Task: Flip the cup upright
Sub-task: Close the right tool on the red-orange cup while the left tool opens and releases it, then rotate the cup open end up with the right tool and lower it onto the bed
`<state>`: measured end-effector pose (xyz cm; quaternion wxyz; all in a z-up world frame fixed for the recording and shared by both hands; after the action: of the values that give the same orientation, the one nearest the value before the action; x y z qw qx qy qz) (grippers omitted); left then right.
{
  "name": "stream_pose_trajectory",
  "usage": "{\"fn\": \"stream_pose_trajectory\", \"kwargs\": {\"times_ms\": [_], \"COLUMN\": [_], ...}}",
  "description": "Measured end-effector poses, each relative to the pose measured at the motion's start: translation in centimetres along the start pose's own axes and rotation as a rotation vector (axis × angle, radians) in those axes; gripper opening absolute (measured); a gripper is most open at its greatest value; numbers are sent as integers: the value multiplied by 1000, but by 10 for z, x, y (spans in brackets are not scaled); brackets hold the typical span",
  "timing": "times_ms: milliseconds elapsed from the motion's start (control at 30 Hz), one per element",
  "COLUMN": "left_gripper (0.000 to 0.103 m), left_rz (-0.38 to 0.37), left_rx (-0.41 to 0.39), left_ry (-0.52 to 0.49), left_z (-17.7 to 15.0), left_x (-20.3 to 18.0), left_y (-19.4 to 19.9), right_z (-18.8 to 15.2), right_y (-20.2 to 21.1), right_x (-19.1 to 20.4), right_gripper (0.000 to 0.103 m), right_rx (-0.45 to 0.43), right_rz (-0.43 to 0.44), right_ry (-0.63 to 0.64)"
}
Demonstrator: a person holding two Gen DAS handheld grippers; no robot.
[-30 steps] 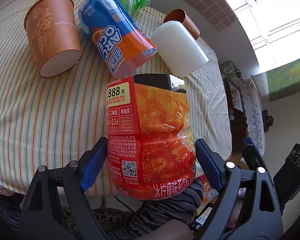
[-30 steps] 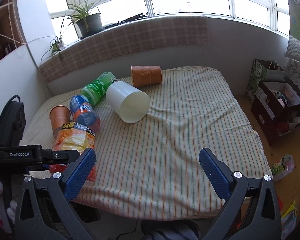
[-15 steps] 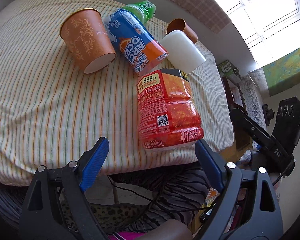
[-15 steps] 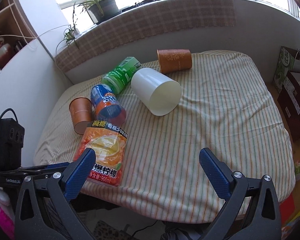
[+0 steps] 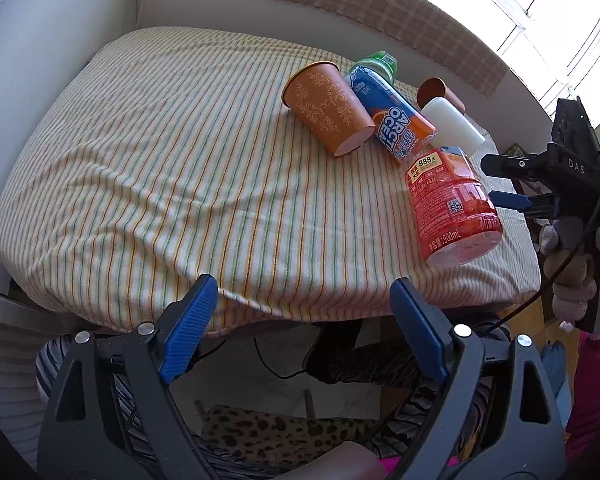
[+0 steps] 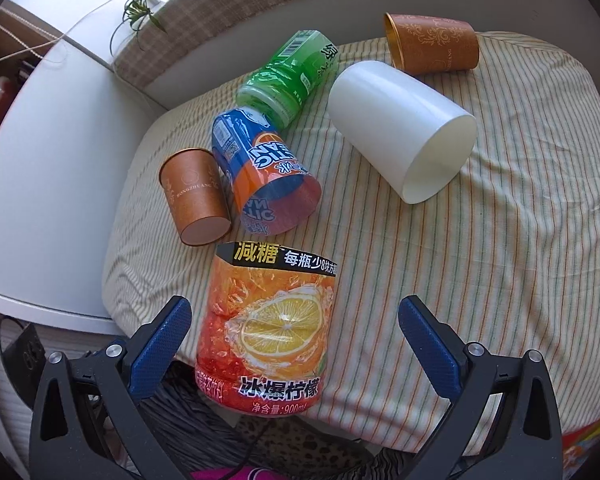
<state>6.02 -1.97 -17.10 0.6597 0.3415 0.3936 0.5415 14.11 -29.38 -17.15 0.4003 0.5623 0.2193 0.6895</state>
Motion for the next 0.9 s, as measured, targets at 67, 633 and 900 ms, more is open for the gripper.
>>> {"fn": "stream_pose_trajectory", "kwargs": {"times_ms": [67, 633, 900], "left_gripper": [90, 90, 90], "left_rz": [-16, 1, -4], "left_rx": [9, -26, -42], "left_ry": [7, -51, -55], "left_z": [-3, -5, -3], "left_x": [1, -18, -20], "left_y": [0, 2, 3], "right_z": [1, 3, -4], "right_y": [-9, -50, -42], "right_x": [2, 8, 14], "right_gripper": [103, 90, 80], "right_rx": [32, 154, 124], "right_rz": [-11, -11, 3], "right_ry": [4, -7, 10]}}
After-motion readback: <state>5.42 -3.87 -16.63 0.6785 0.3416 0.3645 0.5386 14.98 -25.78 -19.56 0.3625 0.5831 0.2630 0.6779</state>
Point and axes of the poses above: each gripper's, at about its wrist camera, not at the fingertips, and y roughly against the way its jaws point, x to its left, z to its top, the point moved 5 cm from there along -y, roughly the way its jaws point, and after that the axes turned 10 degrees about z, right-handed, at the moved point
